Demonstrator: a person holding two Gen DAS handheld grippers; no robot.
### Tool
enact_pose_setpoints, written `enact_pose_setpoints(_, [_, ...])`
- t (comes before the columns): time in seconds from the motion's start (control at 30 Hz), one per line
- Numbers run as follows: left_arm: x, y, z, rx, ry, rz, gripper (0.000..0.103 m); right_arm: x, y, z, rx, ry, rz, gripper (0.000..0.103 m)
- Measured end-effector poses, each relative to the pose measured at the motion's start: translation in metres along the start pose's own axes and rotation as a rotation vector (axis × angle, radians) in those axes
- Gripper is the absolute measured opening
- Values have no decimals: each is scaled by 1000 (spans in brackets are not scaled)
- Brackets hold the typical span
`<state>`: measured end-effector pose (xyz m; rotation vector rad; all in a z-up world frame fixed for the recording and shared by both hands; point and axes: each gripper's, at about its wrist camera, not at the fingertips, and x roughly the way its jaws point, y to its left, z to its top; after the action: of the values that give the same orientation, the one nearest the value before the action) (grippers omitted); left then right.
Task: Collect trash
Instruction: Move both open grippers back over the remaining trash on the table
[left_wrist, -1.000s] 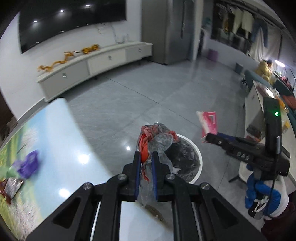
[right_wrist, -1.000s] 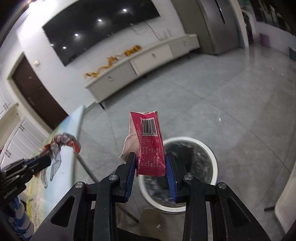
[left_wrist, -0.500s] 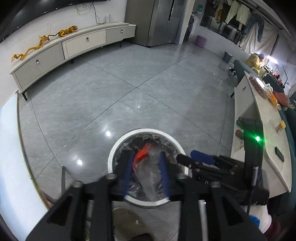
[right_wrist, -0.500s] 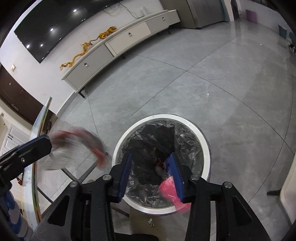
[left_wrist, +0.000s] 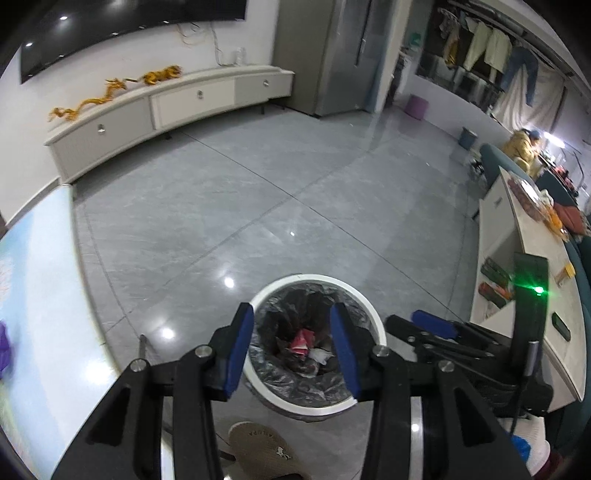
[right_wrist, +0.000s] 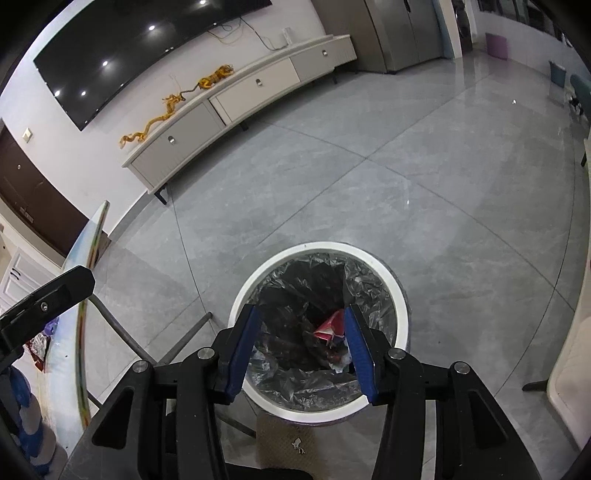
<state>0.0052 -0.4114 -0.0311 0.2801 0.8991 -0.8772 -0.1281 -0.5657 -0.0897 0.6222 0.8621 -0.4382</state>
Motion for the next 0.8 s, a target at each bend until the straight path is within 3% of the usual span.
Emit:
enact_pose_setpoints(0.33, [-83,23,-21,-23,-189,151,42,-54,44,-6,-83,-87,-7,50])
enact_pose_setpoints(0.8, [-187,64,-64,-80,-329,294,42,-118,137,-16,-262,-176,53,52])
